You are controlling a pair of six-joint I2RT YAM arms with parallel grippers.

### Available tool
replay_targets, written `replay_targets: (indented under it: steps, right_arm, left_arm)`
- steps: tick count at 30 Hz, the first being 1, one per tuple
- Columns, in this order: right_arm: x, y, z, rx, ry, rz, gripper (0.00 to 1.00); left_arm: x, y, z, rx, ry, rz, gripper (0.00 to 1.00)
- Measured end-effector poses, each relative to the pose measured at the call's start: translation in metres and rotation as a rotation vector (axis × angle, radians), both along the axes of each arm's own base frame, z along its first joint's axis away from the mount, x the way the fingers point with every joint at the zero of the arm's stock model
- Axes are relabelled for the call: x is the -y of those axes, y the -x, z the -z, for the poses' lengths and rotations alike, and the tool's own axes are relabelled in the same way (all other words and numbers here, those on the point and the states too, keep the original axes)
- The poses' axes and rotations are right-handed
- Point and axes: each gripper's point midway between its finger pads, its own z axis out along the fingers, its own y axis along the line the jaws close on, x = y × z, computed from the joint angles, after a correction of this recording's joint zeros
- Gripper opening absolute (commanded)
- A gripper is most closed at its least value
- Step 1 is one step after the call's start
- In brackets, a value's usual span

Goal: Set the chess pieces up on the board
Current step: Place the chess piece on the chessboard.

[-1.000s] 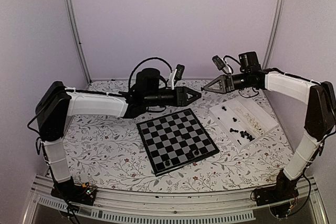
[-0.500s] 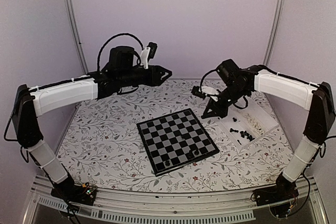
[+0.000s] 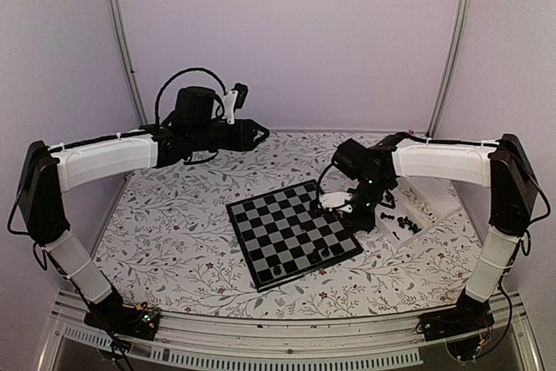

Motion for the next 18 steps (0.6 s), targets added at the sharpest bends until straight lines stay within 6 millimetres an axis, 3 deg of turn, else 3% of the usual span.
replay_targets:
  steps: [4,18]
  right_arm:
    - [0.004,0.009,0.014,-0.03,0.046,-0.018,0.05]
    - [0.002,0.019,0.034,-0.059,0.099,-0.048,0.08]
  left_arm:
    - [0.0,0.0,0.0,0.0,0.0,-0.001,0.43]
    - [0.0,0.0,0.0,0.0,0.0,-0.001,0.43]
